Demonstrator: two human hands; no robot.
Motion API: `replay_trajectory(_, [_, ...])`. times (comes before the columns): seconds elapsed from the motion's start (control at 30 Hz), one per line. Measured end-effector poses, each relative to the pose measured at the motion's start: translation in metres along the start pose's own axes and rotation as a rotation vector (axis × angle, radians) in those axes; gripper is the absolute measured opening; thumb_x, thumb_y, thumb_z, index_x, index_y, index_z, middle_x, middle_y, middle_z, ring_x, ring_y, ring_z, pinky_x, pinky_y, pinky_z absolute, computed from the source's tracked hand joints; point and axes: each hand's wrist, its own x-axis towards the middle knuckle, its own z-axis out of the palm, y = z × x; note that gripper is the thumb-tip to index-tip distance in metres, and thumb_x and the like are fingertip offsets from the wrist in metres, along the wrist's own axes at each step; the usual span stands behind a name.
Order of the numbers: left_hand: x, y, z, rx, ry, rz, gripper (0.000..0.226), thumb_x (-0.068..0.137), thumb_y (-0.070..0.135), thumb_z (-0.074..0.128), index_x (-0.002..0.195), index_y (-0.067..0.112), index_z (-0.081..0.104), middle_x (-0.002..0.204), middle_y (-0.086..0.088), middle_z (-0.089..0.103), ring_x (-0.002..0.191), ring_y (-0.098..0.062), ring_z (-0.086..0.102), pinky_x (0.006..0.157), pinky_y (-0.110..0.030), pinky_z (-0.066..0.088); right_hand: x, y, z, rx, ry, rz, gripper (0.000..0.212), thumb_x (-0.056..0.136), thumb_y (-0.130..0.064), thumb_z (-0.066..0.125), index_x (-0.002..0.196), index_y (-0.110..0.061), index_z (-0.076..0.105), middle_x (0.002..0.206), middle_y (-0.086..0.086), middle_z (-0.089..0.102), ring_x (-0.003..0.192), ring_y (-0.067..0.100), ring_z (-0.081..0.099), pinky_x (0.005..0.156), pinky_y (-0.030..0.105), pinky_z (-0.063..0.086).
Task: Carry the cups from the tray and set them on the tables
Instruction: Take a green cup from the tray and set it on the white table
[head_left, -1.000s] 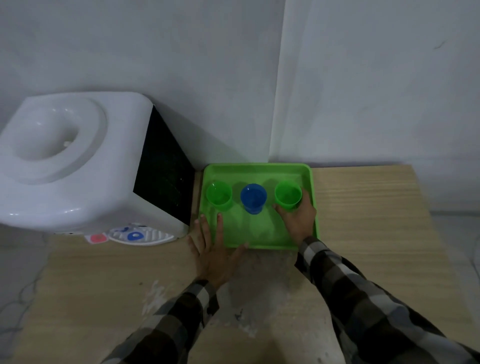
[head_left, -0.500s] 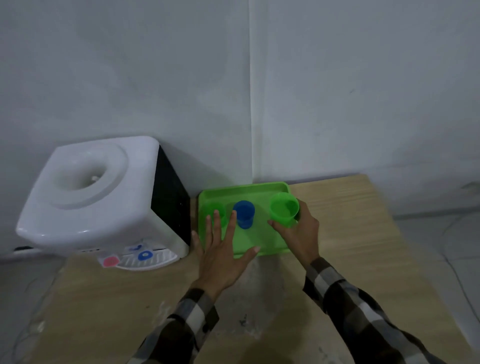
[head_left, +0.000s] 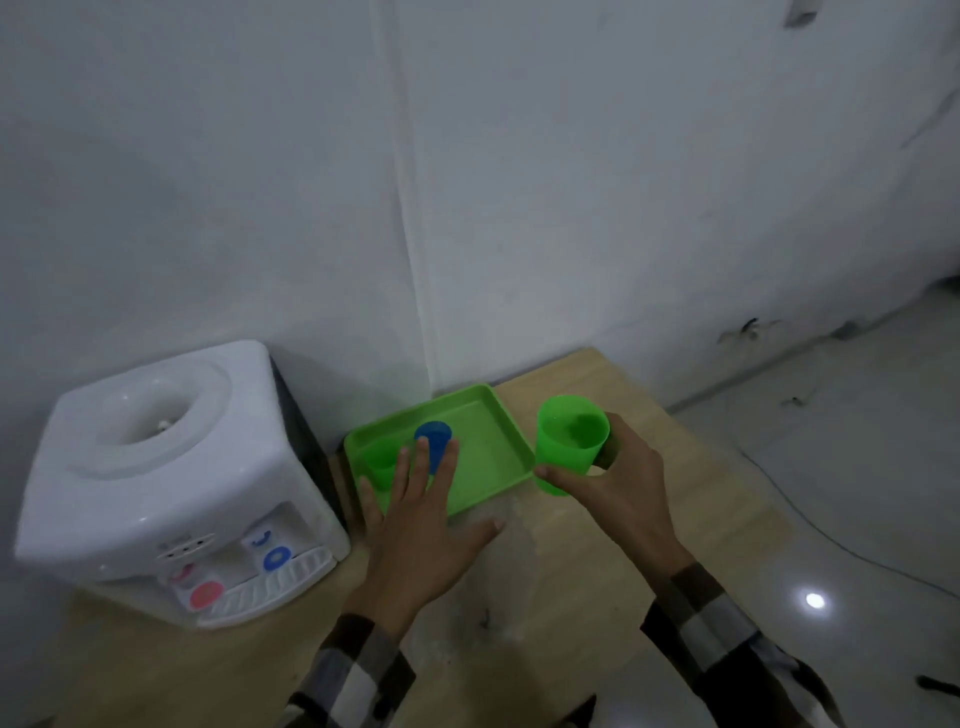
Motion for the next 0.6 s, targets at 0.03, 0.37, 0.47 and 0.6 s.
replay_trajectory(0.03, [-0.003,0.006,-0.004,-0.022,-0.001,0.027,0.104,0.083,0.089,0.042,0.162,0.050,-0.014,0.174,0.007,-0.021,0.159,-0.013,-0.024,0.124,-0.062,-0.018,-0.011,-0.006,-0.011,-0.002,0.021,0.005,0.068,0.056,-0.029,0.102,0.115,-0.027,0.070,0.101,-0.011,0.078,0.092,0.006,0.075,0.082,0.040,0.064])
replay_trajectory(0.37, [-0.010,0.127,0.004,-0.097,-0.082,0.340,0.109,0.082,0.086,0.050,0.164,0.048,-0.010,0.176,0.011,-0.013,0.161,-0.011,-0.016,0.125,-0.061,-0.013,-0.100,-0.034,-0.140,-0.106,0.281,0.046,0.066,0.057,-0.033,0.101,0.115,-0.030,0.071,0.103,-0.012,0.077,0.095,0.007,0.074,0.081,0.040,0.063])
replay_trajectory(0.47, [-0.011,0.167,0.015,-0.097,-0.113,0.407,0.108,0.084,0.085,0.049,0.164,0.046,-0.010,0.176,0.011,-0.014,0.161,-0.011,-0.018,0.126,-0.061,-0.011,-0.120,-0.037,-0.174,-0.157,0.316,0.059,0.068,0.059,-0.036,0.101,0.119,-0.031,0.070,0.106,-0.014,0.077,0.098,0.005,0.073,0.083,0.037,0.063])
replay_trajectory(0.6, [-0.014,0.234,0.041,-0.119,-0.167,0.508,0.107,0.085,0.083,0.049,0.165,0.043,-0.010,0.176,0.013,-0.013,0.161,-0.010,-0.017,0.126,-0.060,-0.011,-0.145,-0.032,-0.233,-0.195,0.399,0.087,0.067,0.059,-0.034,0.101,0.118,-0.032,0.069,0.106,-0.018,0.076,0.098,0.002,0.072,0.081,0.028,0.062])
